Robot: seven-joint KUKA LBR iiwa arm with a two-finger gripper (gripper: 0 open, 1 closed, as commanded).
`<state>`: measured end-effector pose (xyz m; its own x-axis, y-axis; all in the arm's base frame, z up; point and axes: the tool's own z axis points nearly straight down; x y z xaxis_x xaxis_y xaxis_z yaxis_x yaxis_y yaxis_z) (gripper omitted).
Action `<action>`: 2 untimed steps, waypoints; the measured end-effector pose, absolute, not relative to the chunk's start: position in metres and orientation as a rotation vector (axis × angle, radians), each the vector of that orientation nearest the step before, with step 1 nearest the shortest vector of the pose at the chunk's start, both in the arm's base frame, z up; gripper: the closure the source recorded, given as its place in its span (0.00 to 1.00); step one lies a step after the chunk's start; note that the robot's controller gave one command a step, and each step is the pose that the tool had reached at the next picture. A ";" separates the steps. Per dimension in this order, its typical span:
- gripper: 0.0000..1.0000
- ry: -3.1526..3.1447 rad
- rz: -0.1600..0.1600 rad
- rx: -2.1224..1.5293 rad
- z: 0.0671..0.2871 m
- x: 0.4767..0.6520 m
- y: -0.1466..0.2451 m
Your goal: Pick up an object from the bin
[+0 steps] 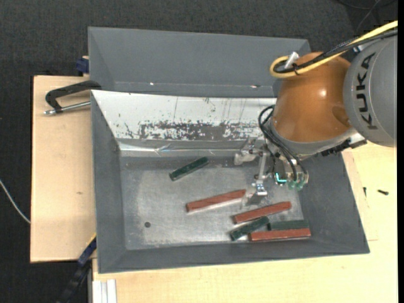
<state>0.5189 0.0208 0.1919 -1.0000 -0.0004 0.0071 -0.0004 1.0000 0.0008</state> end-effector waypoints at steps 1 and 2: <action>0.00 -3.141 -0.002 -0.001 0.195 0.520 0.021; 0.00 -3.147 -0.003 -0.075 0.143 0.514 0.027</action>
Offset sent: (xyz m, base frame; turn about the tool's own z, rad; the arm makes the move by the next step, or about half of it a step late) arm -0.0144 0.0116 -0.1086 0.0961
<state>0.5145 0.0269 0.1429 -0.9989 0.0475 -0.0064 0.0475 0.9989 0.0019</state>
